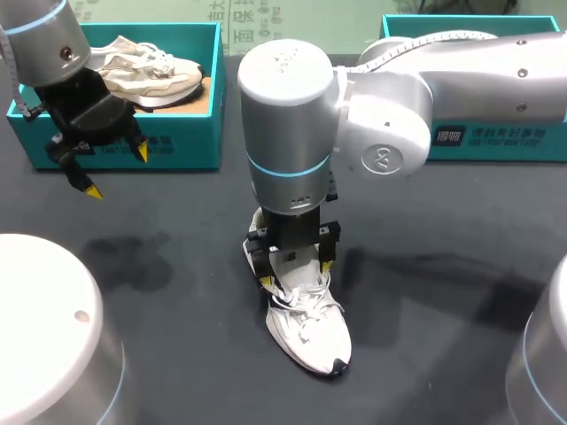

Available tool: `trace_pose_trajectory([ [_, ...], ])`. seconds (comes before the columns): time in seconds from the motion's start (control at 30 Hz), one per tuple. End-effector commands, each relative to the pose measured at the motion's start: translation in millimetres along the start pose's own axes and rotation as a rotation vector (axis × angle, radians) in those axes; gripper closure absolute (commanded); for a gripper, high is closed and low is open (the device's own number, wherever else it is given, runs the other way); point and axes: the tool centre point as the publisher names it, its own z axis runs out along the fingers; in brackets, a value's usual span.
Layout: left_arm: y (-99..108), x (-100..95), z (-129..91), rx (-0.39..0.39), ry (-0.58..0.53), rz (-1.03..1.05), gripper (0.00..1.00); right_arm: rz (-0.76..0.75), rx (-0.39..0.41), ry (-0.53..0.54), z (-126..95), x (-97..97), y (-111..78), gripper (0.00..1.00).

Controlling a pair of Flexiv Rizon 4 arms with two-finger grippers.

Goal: Take the shoe out of the shoebox, open the shoe tongue, remove and reinsert the insole, then place the shoe into the shoebox

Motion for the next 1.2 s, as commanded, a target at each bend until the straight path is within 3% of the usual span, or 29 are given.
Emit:
trace_pose_trajectory([
  [0.03,-0.4,1.2,0.1,-0.003,-0.001,0.000,0.00,0.009,-0.014,-0.003,-3.2,-2.1,-9.2,0.00],
  [0.4,-0.4,1.2,0.1,-0.003,-0.001,0.000,0.00,0.020,-0.044,-0.026,-13.7,-7.5,-15.2,0.00],
  [0.63,-0.4,1.2,0.1,-0.003,-0.001,0.000,0.00,0.010,-0.060,-0.044,-37.5,-8.4,-30.3,0.00],
  [1.0,-0.4,1.2,0.1,-0.003,-0.001,0.000,0.00,-0.133,-0.122,0.007,-59.3,-15.7,-50.5,0.00],
  [1.03,-0.4,1.2,0.1,-0.003,-0.001,0.000,0.00,-0.137,-0.122,0.007,-60.5,-16.4,-51.4,0.04],
  [1.07,-0.4,1.2,0.1,-0.003,-0.001,0.000,0.00,-0.142,-0.121,0.003,-61.3,-17.5,-51.8,0.18],
  [1.1,-0.4,1.2,0.1,-0.003,-0.001,0.000,0.00,-0.153,-0.126,0.004,-61.4,-18.1,-51.7,0.24],
  [1.13,-0.4,1.2,0.1,-0.003,-0.001,0.000,0.00,-0.164,-0.121,0.010,-60.4,-19.5,-49.9,0.37],
  [1.2,-0.4,1.2,0.1,-0.003,-0.001,0.000,0.00,-0.186,-0.102,0.007,-56.6,-21.6,-44.8,0.38],
])
